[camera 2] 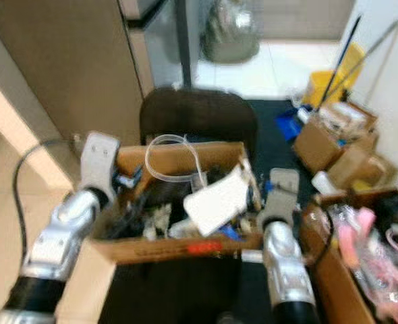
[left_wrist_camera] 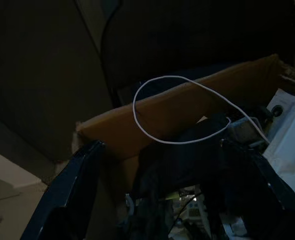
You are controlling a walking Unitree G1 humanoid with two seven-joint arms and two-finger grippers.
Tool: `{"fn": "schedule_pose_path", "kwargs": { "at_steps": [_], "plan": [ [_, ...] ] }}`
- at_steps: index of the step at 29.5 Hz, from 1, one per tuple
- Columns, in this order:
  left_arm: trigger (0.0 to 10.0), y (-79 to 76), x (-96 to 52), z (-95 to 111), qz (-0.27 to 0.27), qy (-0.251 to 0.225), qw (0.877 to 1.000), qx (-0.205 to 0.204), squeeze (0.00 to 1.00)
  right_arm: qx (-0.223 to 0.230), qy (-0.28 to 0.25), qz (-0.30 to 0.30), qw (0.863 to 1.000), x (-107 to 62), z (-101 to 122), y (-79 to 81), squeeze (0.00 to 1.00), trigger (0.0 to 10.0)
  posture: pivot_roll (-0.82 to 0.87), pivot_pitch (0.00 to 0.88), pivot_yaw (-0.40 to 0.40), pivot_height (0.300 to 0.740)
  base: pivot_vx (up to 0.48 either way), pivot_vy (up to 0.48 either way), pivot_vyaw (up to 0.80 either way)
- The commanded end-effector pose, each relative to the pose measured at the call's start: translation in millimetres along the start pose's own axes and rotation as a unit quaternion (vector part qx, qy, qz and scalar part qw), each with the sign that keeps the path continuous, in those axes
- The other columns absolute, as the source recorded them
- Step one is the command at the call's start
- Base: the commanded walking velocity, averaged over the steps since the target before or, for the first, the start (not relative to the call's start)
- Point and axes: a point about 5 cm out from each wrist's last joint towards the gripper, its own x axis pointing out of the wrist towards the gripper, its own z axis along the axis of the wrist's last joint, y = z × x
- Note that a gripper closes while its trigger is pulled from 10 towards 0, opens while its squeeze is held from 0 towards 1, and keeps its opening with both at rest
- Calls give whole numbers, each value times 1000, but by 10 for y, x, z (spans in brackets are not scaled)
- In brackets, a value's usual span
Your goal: Picking trash to rubbish bin
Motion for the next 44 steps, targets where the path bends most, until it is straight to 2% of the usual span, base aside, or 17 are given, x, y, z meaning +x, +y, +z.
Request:
{"fn": "schedule_pose_path", "kwargs": {
  "at_steps": [1, 8, 20, 35, 41, 44],
  "plan": [
    [10000, 42, -11, -45, 2, 10, 1000, 3, 0, 7, 9, -1, 1000, -8, -24, -3, 0, 10000, 18, 132, 58, 740, 0, 0, 0],
    [10000, 63, -6, -73, 2, 20, 1000, 10, 0, 4, 15, -2, 1000, -5, -32, -9, 0, 10000, 22, 140, 56, 740, 0, 0, 0],
    [10000, 36, 8, -88, -2, 21, 999, 27, 0, 0, 21, -11, 1000, -12, -55, -40, 0, 10000, 22, 141, 57, 740, 0, 0, -800],
    [10000, 22, 18, -120, -17, 38, 998, 51, 0, -9, 40, -58, 997, -79, -149, -148, 0, 10000, 28, 143, 65, 740, 0, 0, -800],
    [10000, 35, 38, -96, -10, 33, 998, 60, 0, -7, 43, -61, 997, -105, -169, -155, 0, 10000, 27, 144, 67, 740, 0, 0, -800],
    [10000, 76, 51, -65, 10, 21, 998, 55, 0, -5, 46, -62, 997, -113, -175, -148, 0, 10000, 27, 144, 69, 740, 0, 0, -800]
  ]
}}
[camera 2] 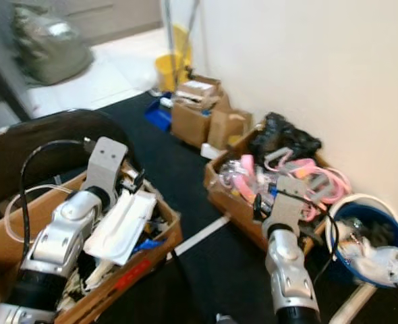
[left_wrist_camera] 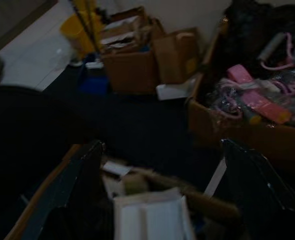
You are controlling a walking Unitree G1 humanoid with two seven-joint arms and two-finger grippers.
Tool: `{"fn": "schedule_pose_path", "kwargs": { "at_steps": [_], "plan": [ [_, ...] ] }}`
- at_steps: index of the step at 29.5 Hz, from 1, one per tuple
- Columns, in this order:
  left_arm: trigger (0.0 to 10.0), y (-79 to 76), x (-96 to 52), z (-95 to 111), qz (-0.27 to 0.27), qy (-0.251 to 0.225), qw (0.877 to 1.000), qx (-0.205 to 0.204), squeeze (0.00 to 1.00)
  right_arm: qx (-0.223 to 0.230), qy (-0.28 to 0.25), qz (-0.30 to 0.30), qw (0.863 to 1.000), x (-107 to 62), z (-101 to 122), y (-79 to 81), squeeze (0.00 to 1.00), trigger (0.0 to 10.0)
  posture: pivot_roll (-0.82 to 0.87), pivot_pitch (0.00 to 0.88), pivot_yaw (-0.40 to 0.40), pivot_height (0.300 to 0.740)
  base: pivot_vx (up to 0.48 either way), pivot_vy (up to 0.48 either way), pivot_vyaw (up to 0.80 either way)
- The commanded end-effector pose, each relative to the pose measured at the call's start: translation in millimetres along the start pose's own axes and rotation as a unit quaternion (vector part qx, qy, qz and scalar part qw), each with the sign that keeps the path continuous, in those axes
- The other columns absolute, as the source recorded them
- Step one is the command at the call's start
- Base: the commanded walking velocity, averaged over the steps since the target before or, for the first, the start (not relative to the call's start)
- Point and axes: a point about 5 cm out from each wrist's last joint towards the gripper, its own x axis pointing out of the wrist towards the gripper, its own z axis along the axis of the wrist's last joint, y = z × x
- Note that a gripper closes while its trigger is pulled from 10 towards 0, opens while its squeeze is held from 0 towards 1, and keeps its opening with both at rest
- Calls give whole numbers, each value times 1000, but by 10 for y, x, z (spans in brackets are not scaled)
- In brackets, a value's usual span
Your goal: Picking trash to rubbish bin
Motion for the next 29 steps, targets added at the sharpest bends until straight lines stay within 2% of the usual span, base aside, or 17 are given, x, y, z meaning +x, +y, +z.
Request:
{"fn": "schedule_pose_path", "kwargs": {
  "at_steps": [1, 6, 8, 12, 16, 21, 25, 29],
  "plan": [
    [10000, 62, 1, -36, 22, 2, 1000, 1, 0, 0, 17, 0, 1000, -34, -71, 12, 0, 10000, 27, 144, 69, 740, 0, 0, -800],
    [10000, 82, 18, 0, 35, -7, 999, -3, 0, 2, 20, 1, 1000, -43, -81, 22, 0, 10000, 28, 145, 72, 740, 0, 0, -800],
    [10000, 5, 42, 2, 6, -10, 1000, -18, 0, 5, 21, 1, 1000, -51, -85, 25, 0, 10000, 28, 146, 72, 740, 0, 0, -800],
    [10000, -30, 46, -6, -2, -16, 1000, -10, 0, 5, 22, 1, 1000, -60, -93, 30, 0, 10000, 21, 143, 75, 740, 0, 0, -800],
    [10000, -33, 29, -96, 9, 3, 999, -49, 0, 1, 24, -8, 1000, -101, -119, -14, 0, 10000, 15, 134, 77, 740, 0, 0, -800],
    [10000, -16, -28, -221, 14, 15, 999, -50, 0, 11, 28, 1, 1000, -132, -150, -11, 0, 10000, 9, 121, 70, 740, 0, 0, -800],
    [10000, -13, -54, -303, 23, 28, 999, -35, 0, 7, 29, 12, 999, -149, -178, 17, 0, 10000, 14, 109, 63, 740, 0, 0, -800],
    [10000, -30, -37, -281, 27, 22, 999, -38, 0, 5, 30, 19, 999, -144, -184, 62, 0, 10000, 17, 109, 61, 740, 0, 0, -800]
  ]
}}
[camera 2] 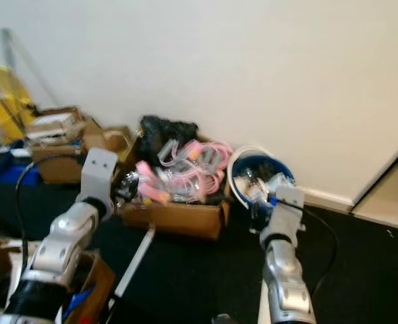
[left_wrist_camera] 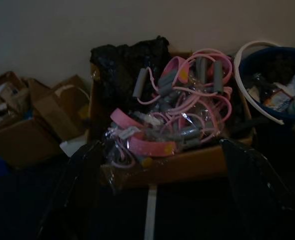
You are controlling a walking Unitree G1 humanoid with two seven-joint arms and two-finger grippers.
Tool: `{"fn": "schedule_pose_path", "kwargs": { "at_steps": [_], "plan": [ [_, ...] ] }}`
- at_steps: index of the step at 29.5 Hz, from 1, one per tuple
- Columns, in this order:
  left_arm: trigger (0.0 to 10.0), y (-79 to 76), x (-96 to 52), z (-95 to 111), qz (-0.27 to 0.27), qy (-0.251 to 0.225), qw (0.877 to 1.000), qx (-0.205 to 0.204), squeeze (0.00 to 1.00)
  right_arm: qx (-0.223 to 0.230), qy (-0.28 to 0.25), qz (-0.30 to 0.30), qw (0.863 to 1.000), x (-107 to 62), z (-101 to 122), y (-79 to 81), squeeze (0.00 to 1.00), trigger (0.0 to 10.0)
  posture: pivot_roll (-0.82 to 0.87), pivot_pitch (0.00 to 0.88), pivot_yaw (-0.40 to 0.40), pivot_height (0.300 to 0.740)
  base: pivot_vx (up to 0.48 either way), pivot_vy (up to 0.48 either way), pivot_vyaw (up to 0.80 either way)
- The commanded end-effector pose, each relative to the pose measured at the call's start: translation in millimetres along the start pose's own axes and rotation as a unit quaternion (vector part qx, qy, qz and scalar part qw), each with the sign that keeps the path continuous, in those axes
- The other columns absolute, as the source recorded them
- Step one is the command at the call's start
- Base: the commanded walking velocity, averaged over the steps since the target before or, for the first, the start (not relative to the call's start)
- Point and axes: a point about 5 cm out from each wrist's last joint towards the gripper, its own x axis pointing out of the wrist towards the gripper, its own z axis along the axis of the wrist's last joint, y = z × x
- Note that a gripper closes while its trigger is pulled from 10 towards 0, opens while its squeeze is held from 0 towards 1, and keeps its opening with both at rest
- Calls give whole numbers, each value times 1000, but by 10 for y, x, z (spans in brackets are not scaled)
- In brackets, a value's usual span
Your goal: Picking trash to rubbish bin
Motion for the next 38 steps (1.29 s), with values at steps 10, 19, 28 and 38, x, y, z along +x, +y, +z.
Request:
{"fn": "schedule_pose_path", "kwargs": {
  "at_steps": [10, 19, 28, 38],
  "plan": [
    [10000, -70, -5, 2, -8, -7, 1000, 12, 0, -2, 5, 10, 1000, -13, -38, 46, 0, 10000, 14, 99, 61, 740, 0, 0, -800],
    [10000, -25, 22, 55, 0, -18, 1000, 11, 0, -9, 10, 9, 1000, -21, -50, 29, 0, 10000, 11, 107, 62, 740, 0, 0, -800],
    [10000, 19, 20, 78, 13, -25, 1000, 9, 0, -10, 9, 5, 1000, -9, -28, 34, 0, 10000, 11, 124, 60, 740, 0, 0, -800],
    [10000, -5, 34, 80, 15, -23, 1000, 5, 0, -62, -4, -12, 998, 11, 22, -5, 0, 10000, 0, 137, 58, 740, 0, 0, -800]
  ]
}}
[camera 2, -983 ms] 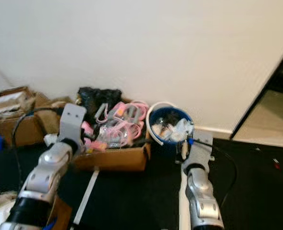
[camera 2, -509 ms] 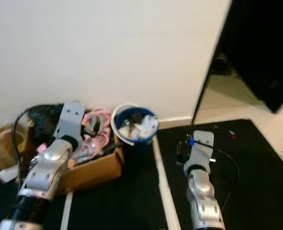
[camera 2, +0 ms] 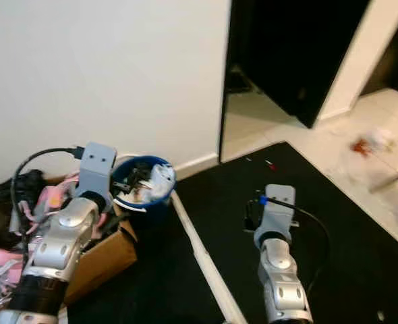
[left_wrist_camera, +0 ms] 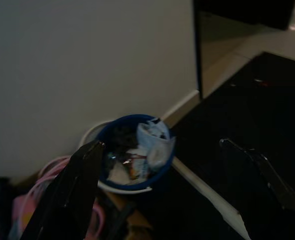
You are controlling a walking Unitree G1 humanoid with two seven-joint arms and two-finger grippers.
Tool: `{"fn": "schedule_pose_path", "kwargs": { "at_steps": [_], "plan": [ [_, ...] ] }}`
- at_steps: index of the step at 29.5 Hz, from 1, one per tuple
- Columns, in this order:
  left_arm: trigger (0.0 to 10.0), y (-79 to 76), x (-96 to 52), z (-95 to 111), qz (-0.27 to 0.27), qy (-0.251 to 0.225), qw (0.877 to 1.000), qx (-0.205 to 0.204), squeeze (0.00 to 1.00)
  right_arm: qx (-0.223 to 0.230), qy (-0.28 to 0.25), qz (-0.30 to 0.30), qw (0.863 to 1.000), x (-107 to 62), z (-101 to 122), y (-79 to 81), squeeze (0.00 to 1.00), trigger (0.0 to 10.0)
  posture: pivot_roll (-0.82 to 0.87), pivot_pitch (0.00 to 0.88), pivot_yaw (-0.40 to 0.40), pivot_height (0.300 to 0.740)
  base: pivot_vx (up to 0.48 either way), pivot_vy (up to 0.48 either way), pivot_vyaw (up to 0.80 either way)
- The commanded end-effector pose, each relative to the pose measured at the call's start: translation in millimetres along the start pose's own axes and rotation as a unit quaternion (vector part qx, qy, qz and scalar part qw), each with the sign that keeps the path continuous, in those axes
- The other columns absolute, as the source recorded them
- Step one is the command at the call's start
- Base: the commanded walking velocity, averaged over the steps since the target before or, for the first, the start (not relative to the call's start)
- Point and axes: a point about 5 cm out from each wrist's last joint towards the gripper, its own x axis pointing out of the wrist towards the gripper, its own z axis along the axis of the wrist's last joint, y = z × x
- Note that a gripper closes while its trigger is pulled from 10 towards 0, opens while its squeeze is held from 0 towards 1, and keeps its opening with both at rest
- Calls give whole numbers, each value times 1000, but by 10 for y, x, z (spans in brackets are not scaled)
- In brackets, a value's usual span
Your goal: Picking trash to rubbish bin
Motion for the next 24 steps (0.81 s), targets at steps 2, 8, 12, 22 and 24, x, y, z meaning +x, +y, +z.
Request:
{"fn": "schedule_pose_path", "kwargs": {
  "at_steps": [2, 8, 12, 22, 24],
  "plan": [
    [10000, -41, -2, -39, -6, 8, 1000, -1, 0, -16, 2, -23, 1000, -6, -37, -72, 0, 10000, 1, 138, 56, 740, 0, 0, -800],
    [10000, -44, -1, -41, -5, 9, 1000, 0, 0, -8, 8, -33, 999, 4, -32, -69, 0, 10000, 8, 148, 52, 740, 0, 0, -800],
    [10000, -27, -5, -61, -2, 14, 1000, -2, 0, -1, -3, -33, 999, 10, -8, -33, 0, 10000, 8, 148, 52, 740, 0, 0, -800],
    [10000, -34, 14, -63, -4, 21, 1000, -3, 0, 26, 20, -64, 997, 14, -97, -77, 0, 10000, 12, 154, 54, 740, 0, 0, -800],
    [10000, -34, 14, -63, -4, 21, 1000, -3, 0, 26, 20, -64, 997, 14, -97, -77, 0, 10000, 12, 154, 54, 740, 0, 0, -800]
  ]
}}
